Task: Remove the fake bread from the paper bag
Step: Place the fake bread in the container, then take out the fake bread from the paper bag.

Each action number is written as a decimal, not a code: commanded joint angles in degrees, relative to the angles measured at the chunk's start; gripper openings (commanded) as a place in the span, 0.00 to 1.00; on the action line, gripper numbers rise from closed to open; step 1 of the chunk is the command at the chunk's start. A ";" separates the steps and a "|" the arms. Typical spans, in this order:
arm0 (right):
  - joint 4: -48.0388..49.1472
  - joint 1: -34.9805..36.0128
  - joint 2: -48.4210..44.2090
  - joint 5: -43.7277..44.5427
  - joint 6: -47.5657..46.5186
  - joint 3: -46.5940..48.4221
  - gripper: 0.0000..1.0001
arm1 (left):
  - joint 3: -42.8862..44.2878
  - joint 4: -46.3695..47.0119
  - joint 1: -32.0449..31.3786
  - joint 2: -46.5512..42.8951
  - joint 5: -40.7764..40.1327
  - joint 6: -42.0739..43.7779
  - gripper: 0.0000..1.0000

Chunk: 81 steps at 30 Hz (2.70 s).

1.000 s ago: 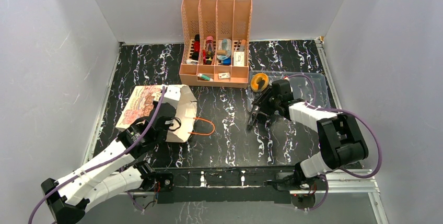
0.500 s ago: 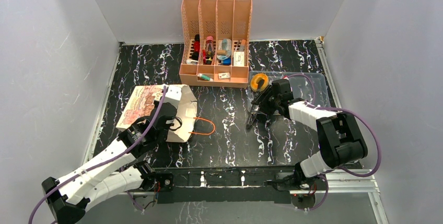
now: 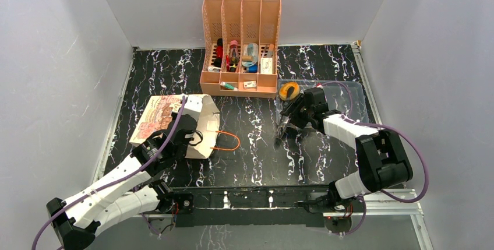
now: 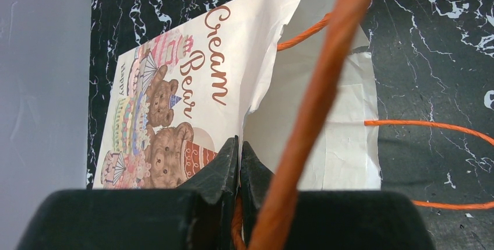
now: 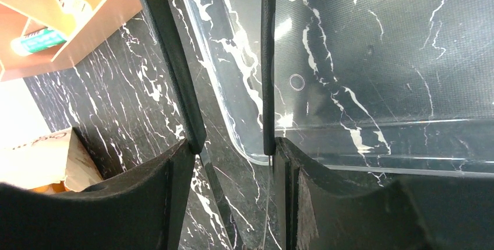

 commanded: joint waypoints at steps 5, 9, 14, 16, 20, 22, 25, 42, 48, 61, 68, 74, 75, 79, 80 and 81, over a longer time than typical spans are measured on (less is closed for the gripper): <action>1.20 -0.24 -3.17 -0.01 -0.85 -1.52 0.50 | 3.30 -0.21 -0.02 0.01 -0.37 -0.38 0.00; 1.20 -0.24 -4.17 0.15 -0.69 -2.72 0.52 | 3.20 -0.03 -0.02 0.19 -0.21 -0.49 0.00; 1.17 -0.24 -5.08 0.06 -0.50 -3.69 0.52 | 3.15 -0.26 0.01 0.25 0.10 -0.79 0.00; 1.19 -0.26 -5.55 0.18 -0.41 -4.12 0.52 | 3.07 -0.46 -0.02 0.20 0.06 -0.93 0.00; 0.89 -0.26 -6.59 0.16 -0.35 -4.84 0.51 | 2.91 -0.47 0.01 0.20 0.02 -0.78 0.00; 1.01 -0.24 -7.34 0.23 -0.33 -5.43 0.51 | 2.80 -0.48 -0.02 0.20 -0.04 -0.79 0.00; 1.46 -0.24 -8.02 0.46 -0.31 -6.38 0.49 | 2.64 -0.76 0.01 0.07 0.02 -1.02 0.00; -4.60 14.42 -12.23 9.97 -9.00 -2.32 0.40 | 2.10 -1.14 -0.02 0.71 1.17 -1.51 0.00; -5.45 26.58 -4.59 15.90 -10.97 1.59 0.40 | 1.82 -2.07 0.02 0.77 1.85 -2.83 0.00; -9.06 36.14 14.57 21.89 -20.14 16.52 0.42 | 3.33 -4.75 -0.02 4.04 0.99 -10.22 0.00; -9.03 38.01 21.43 26.95 -24.75 20.96 0.49 | 3.64 -6.92 -0.01 4.95 -0.58 -15.05 0.00; -5.45 39.69 21.42 31.28 -26.19 17.80 0.65 | 3.13 -7.75 -0.02 3.96 -0.99 -17.25 0.00; -4.29 39.93 21.17 31.41 -26.24 16.94 0.66 | 3.05 -7.84 0.02 3.76 -1.07 -17.37 0.00; -0.72 41.10 20.61 33.18 -26.33 13.98 0.67 | 2.68 -7.80 0.02 2.82 -1.20 -17.64 0.00; 0.33 41.44 20.51 33.86 -26.33 13.45 0.68 | 2.69 -7.85 -0.02 2.72 -1.28 -17.73 0.00; 1.01 41.77 20.42 34.56 -26.27 12.81 0.68 | 2.63 -7.82 -0.02 2.63 -1.30 -17.81 0.00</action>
